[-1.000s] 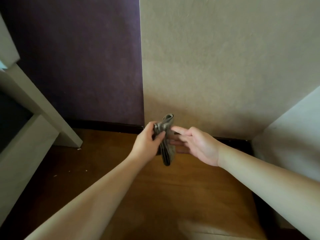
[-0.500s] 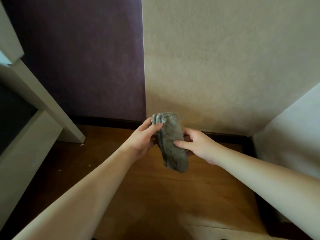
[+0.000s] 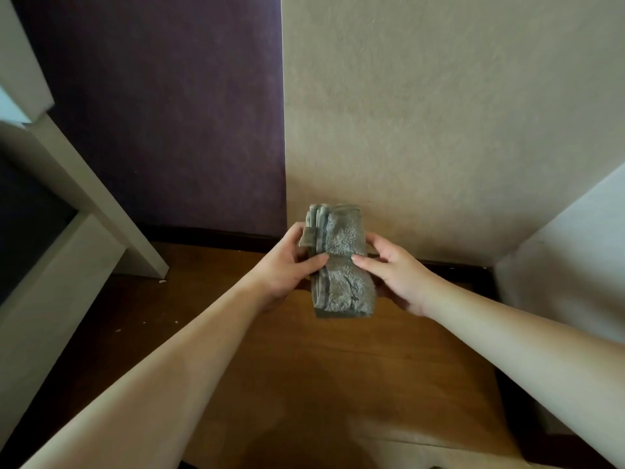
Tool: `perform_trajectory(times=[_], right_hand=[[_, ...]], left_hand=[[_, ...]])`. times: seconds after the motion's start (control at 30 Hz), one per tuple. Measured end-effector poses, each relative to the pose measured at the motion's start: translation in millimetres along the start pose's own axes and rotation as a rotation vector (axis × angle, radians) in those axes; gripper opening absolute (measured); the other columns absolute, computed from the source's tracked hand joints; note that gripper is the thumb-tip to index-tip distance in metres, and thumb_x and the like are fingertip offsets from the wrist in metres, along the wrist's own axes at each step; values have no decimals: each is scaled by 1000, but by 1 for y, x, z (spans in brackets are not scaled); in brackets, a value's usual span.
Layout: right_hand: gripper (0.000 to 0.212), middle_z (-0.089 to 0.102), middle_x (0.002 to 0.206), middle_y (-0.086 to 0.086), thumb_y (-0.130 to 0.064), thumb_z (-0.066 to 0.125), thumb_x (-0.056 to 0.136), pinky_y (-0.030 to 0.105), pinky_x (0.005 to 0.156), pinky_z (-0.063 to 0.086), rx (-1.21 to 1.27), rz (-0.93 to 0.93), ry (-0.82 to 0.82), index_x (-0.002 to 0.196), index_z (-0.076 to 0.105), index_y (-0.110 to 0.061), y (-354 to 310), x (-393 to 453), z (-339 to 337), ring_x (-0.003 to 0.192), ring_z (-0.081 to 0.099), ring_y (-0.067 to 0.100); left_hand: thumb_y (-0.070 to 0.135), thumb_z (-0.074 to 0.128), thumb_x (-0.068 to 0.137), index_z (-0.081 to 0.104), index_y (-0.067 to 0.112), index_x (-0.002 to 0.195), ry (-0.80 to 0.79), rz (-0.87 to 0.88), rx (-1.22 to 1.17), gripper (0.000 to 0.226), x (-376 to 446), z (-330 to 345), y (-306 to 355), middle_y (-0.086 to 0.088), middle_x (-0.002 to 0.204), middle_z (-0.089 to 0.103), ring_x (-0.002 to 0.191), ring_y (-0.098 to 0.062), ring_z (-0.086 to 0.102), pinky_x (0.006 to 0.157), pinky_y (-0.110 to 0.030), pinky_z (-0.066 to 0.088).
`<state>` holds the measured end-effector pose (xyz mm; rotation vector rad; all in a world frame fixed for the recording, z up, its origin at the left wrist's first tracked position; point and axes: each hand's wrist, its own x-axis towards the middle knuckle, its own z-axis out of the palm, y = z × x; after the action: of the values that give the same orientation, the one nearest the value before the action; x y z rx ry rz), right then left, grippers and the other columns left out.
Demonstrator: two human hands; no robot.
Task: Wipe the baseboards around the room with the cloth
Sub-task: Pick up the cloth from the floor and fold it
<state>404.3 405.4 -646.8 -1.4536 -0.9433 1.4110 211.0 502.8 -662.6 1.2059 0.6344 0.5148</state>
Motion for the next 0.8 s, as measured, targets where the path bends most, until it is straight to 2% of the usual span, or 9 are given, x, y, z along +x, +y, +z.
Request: perform_trajectory(times=[0.1, 0.2, 0.3, 0.37, 0.47, 0.53, 0.63, 0.7, 0.8], right_hand=[[34, 74, 110, 4, -10, 56, 98, 29, 68, 59, 206, 30, -59, 117, 71, -33, -2, 3, -3, 93, 73, 18], [27, 75, 94, 5, -9, 58, 88, 27, 63, 59, 296, 46, -83, 95, 79, -24, -5, 4, -4, 79, 72, 16], [42, 75, 95, 8, -2, 44, 99, 29, 62, 58, 318, 67, -61, 85, 79, -21, -2, 5, -6, 78, 72, 19], [42, 74, 108, 12, -9, 38, 97, 34, 71, 58, 339, 47, -56, 96, 79, -19, -1, 6, -5, 88, 71, 23], [37, 69, 124, 13, -40, 51, 95, 40, 87, 56, 376, 31, -47, 126, 66, -28, -2, 7, 3, 106, 69, 28], [58, 66, 130, 7, -57, 62, 84, 39, 97, 53, 298, 81, -94, 136, 56, -31, -1, 7, 7, 118, 65, 25], [59, 65, 133, 3, -48, 67, 85, 41, 106, 48, 116, 114, -156, 137, 55, -24, 1, 4, 14, 124, 61, 21], [52, 68, 127, 4, -37, 71, 83, 38, 93, 56, 126, 90, -71, 131, 58, -24, 0, 3, 16, 116, 66, 21], [47, 73, 113, 2, -29, 74, 83, 30, 69, 58, 120, 8, 32, 126, 57, -30, -2, 3, 15, 101, 71, 20]], left_hand=[[-10, 57, 93, 61, 17, 109, 25, 110, 59, 31, 0, -3, 1, -5, 103, 71, 100, -18, 68, 86, -33, 57], [-17, 54, 91, 76, 30, 86, 28, 145, 83, 52, -2, -6, 5, 3, 96, 75, 93, -11, 70, 80, -24, 56], [-11, 52, 95, 78, 29, 81, 45, 166, 118, 49, -3, -10, 5, 1, 97, 76, 95, -15, 72, 78, -22, 56], [-10, 52, 96, 77, 29, 79, 87, 190, 138, 50, -4, -12, 4, 2, 98, 76, 98, -16, 72, 80, -23, 56], [-14, 50, 95, 75, 31, 74, 164, 250, 198, 56, -4, -17, 4, 8, 101, 74, 100, -13, 70, 85, -26, 55], [-14, 51, 94, 75, 33, 73, 196, 301, 225, 57, -4, -19, 6, 4, 109, 71, 105, -17, 69, 92, -34, 54], [-13, 51, 95, 75, 34, 73, 212, 340, 233, 57, -5, -17, 8, -5, 115, 68, 107, -21, 68, 90, -32, 54], [-6, 48, 98, 75, 31, 77, 198, 307, 156, 50, -5, -17, 8, -1, 110, 69, 101, -19, 68, 81, -25, 54], [29, 49, 99, 63, 32, 103, 145, 110, -85, 15, -6, -11, 8, 5, 100, 69, 92, -14, 67, 70, -25, 54]])
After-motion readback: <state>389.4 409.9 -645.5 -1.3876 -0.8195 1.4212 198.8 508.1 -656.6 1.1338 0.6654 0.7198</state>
